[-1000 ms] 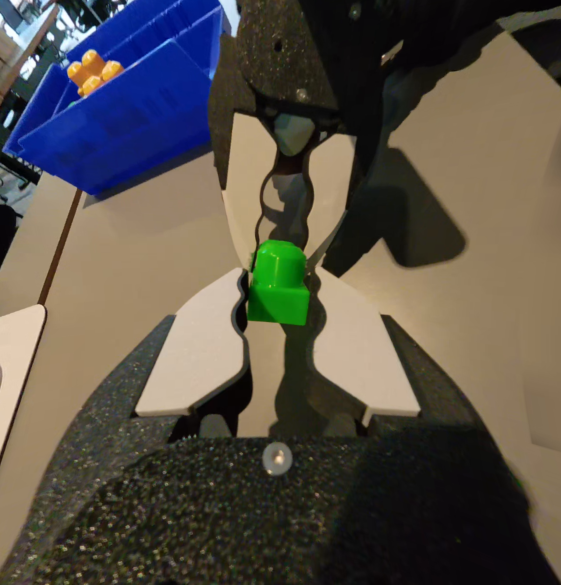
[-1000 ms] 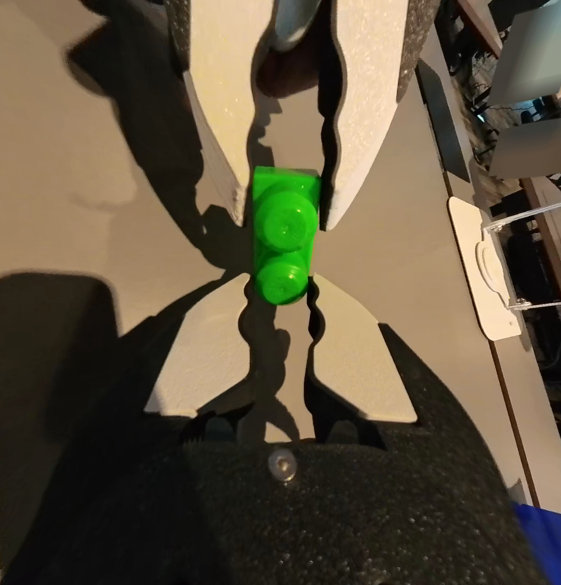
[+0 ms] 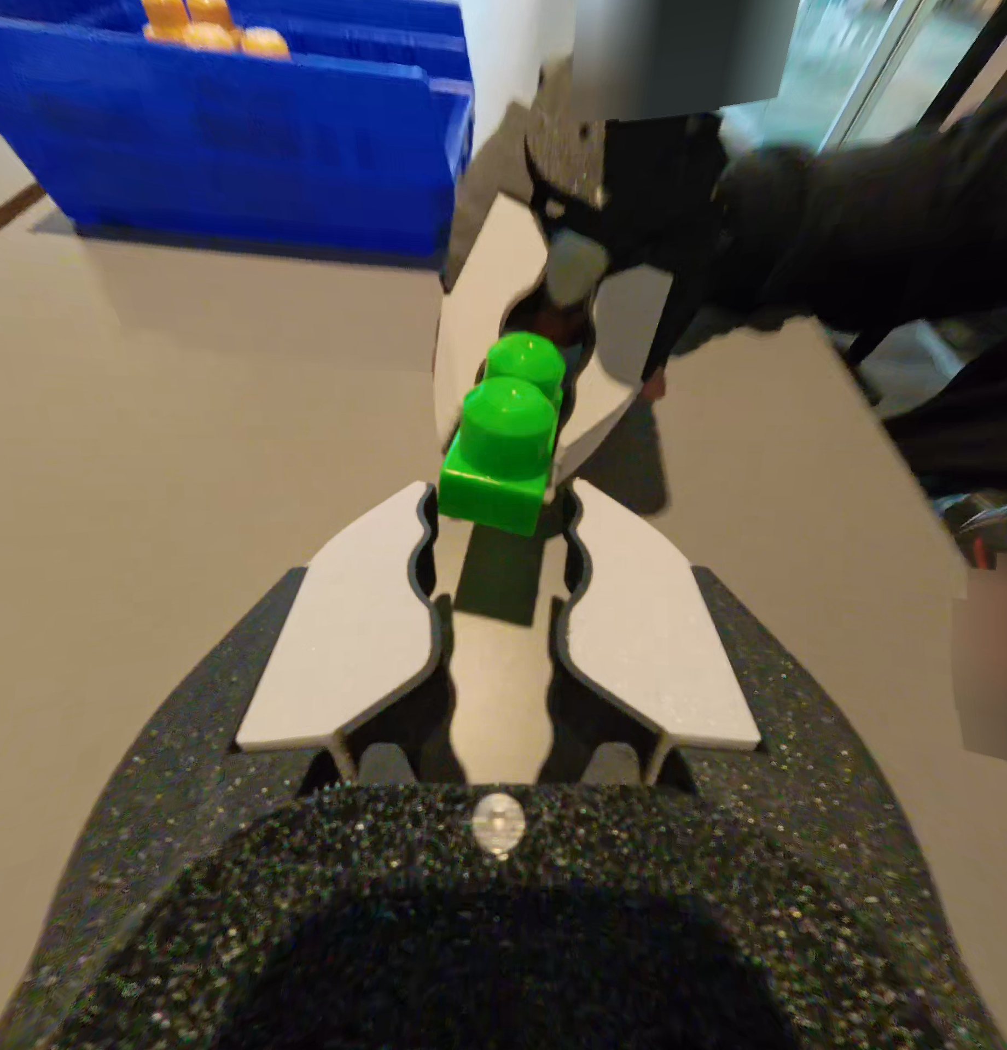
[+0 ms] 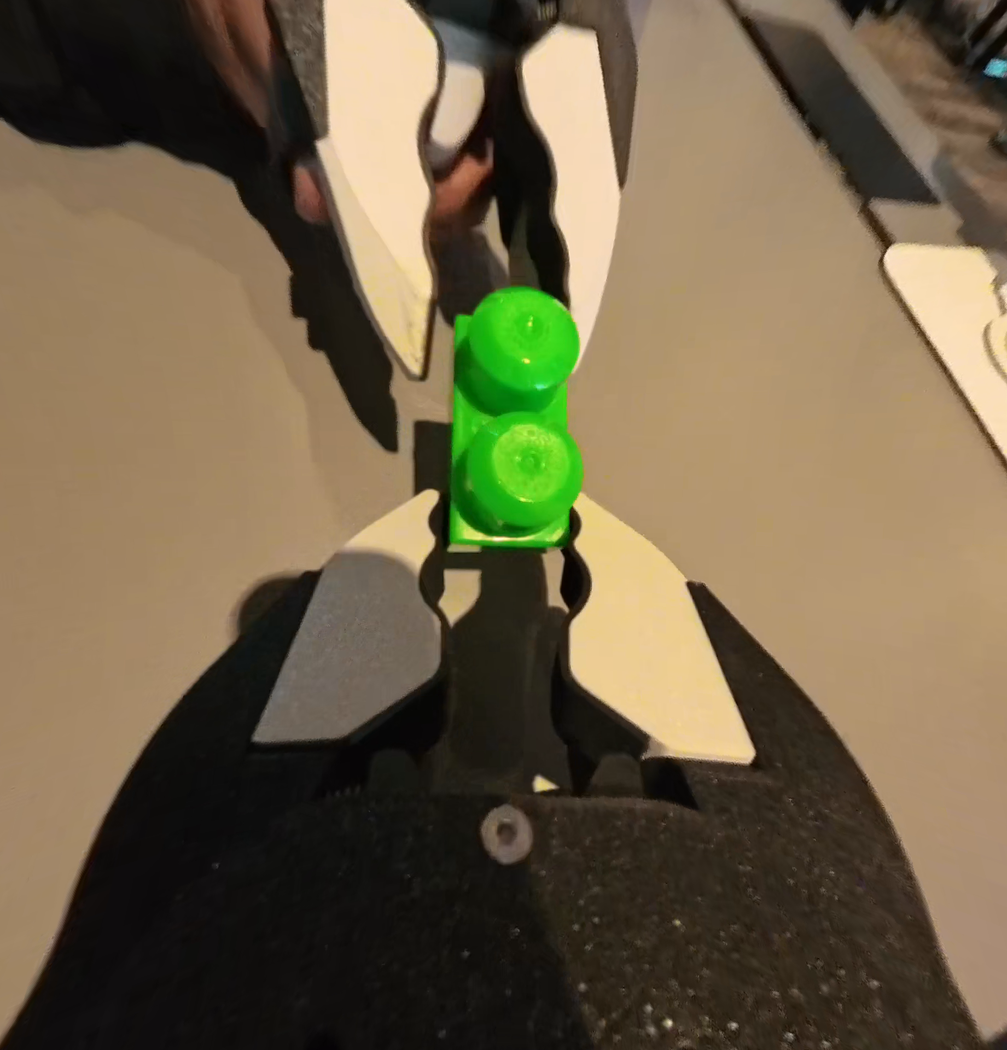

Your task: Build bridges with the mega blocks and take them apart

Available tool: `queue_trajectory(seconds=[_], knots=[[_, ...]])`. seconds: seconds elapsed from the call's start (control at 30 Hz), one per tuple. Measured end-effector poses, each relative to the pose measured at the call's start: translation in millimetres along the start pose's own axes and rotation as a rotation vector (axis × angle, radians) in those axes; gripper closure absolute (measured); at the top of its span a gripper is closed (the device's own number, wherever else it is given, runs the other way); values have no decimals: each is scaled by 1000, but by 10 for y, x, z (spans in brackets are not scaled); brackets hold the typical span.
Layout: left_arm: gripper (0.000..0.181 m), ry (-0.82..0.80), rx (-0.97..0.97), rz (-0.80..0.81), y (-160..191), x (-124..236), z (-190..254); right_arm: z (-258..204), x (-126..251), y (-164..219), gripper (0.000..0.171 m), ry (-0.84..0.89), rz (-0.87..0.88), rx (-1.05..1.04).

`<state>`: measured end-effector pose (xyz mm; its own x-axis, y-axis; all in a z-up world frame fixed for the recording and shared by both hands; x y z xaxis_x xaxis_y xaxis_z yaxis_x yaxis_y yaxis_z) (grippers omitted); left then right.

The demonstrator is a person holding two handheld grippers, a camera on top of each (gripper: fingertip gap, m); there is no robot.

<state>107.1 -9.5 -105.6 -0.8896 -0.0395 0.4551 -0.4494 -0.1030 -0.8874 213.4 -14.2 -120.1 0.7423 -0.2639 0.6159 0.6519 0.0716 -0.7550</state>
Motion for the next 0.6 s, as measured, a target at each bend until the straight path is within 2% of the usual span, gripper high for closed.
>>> queue_trajectory(seconds=[0.1, 0.2, 0.47, 0.6], knots=[[140, -42, -39, -77, 52, 17, -16, 7, -16, 126, 133, -37, -113, -60], [140, -59, -35, -55, 10, 75, -37, 15, -26, 233, 133, -49, -187, -80], [140, -125, -3, -36, 8, 187, -147, 12, -63, 271, 132, -58, -180, -85], [139, -191, -19, -34, -21, 265, -200, 42, -45, 279, 106, -59, -172, -97]])
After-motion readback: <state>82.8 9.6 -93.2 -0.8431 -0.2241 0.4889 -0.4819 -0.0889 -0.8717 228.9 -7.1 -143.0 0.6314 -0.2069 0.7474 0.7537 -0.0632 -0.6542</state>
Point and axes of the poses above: each gripper's, where its closed fingertips meet, x back along the fingers, y out of its underside, z = x × y across the jaws, the point moved 5 cm from there along x, back along the fingers, and after that the axes turned 3 degrees about -z, right-handed, at the moved point
